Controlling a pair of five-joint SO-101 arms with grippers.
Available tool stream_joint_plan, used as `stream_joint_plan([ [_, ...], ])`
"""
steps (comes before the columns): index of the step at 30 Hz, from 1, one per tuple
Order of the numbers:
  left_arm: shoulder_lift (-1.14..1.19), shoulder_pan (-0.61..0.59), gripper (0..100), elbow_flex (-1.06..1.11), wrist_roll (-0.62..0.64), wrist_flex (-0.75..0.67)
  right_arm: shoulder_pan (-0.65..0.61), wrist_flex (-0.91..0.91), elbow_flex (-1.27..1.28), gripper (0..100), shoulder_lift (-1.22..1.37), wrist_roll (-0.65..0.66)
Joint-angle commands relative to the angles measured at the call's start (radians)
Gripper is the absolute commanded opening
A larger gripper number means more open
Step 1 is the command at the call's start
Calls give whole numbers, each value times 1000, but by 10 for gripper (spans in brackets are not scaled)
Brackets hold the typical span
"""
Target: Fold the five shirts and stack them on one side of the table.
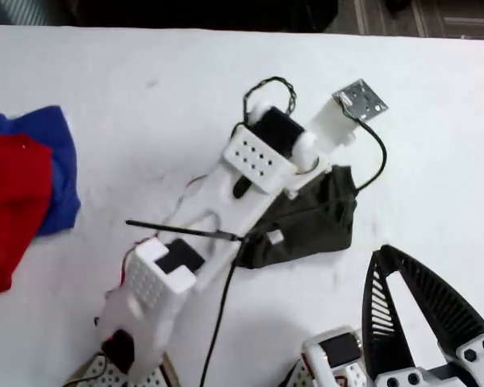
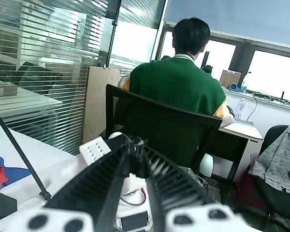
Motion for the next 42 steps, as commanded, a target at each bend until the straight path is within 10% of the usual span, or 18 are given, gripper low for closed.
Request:
stream_joint_plan([
  [1, -91, -7, 21, -14, 6, 5, 4, -18, -9, 19, 5, 12],
  [16, -61, 88, 28, 109, 61, -138, 4, -16, -8, 19, 5, 12],
  [23, -36, 82, 312, 107, 196, -107, 4, -16, -8, 21, 5, 12],
  [34, -130, -122, 257, 44, 169, 0, 4, 21, -6, 21, 15, 12],
  [42, -165, -211, 29, 213, 83, 3, 4, 47, 81, 19, 16, 5],
])
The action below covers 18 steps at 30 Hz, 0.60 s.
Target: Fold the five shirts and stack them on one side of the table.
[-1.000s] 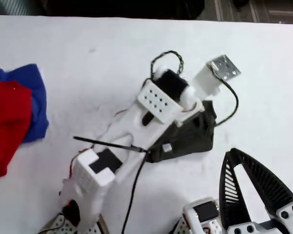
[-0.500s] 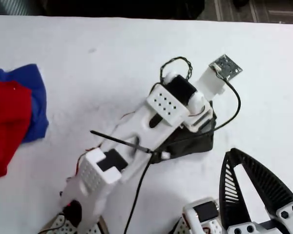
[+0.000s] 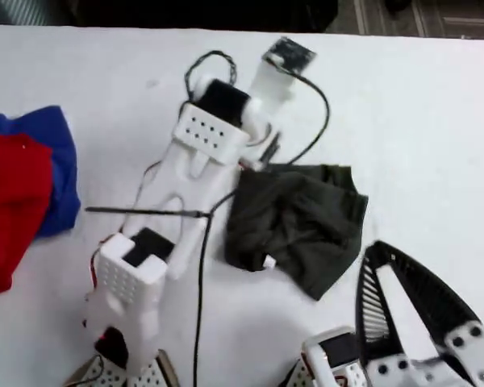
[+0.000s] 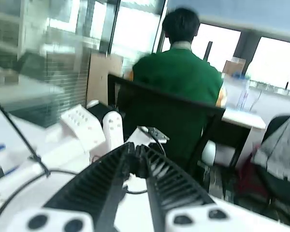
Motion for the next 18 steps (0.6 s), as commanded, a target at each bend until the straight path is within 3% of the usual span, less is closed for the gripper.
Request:
stream_joint_plan([
  [1, -67, -10, 26, 121, -44, 3, 4, 30, 49, 19, 16, 5],
  [6, -56, 25, 23, 252, -46, -14, 4, 62, 112, 19, 16, 3],
  [12, -56, 165, 23, 293, -46, -48, 4, 48, 110, 18, 7, 3],
  [18, 1, 274, 23, 290, -46, -94, 4, 41, -28, 18, 15, 8],
])
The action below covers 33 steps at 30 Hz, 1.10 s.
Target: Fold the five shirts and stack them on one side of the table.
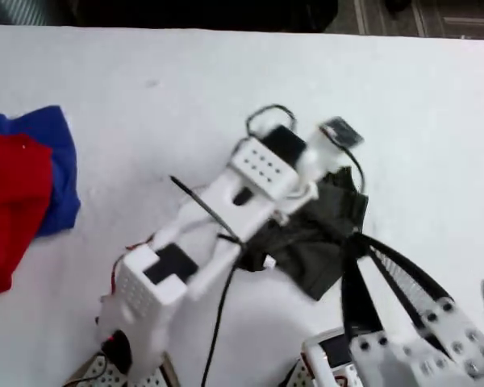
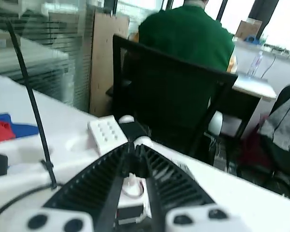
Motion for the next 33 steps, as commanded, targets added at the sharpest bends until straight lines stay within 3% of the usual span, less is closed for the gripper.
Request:
stream_joint_plan([
  [1, 27, 44, 23, -9, -9, -23, 4, -19, -91, 18, 15, 11],
  [11, 116, -70, 23, -226, 20, -3, 4, -13, -158, 19, 5, 12],
  [16, 219, -67, 23, -265, 21, -5, 4, -16, -155, 19, 5, 12],
  [22, 303, 5, 23, -310, 23, -2, 4, -15, -153, 19, 5, 12],
  [33, 294, 249, 23, -419, 23, 74, 4, -18, -153, 20, 5, 12],
])
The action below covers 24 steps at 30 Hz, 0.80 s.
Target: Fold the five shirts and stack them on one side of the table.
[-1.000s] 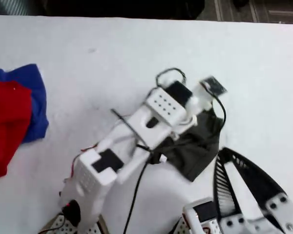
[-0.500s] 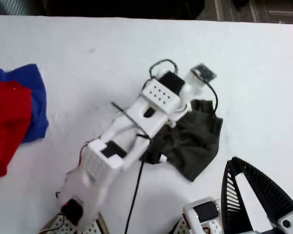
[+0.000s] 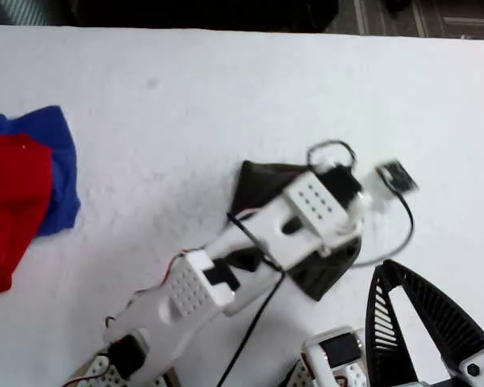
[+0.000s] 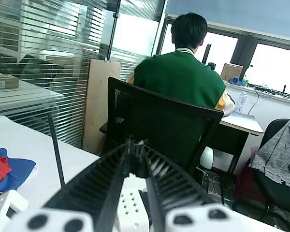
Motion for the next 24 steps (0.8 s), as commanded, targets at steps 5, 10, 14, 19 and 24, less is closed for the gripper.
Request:
stream_joint_plan([
  [5, -51, 91, 23, -35, 5, 9, 4, -18, -8, 20, 5, 12],
  [10, -151, 24, 23, -38, 5, 8, 4, -15, -8, 20, 5, 12],
  [14, -180, -70, 23, -38, 5, 8, 4, -15, -6, 20, 12, 12],
  [19, -174, -117, 23, -28, 5, -9, 4, -18, 8, 20, 13, 12],
  [24, -58, -76, 23, -38, 5, -23, 4, -18, 35, 20, 5, 12],
])
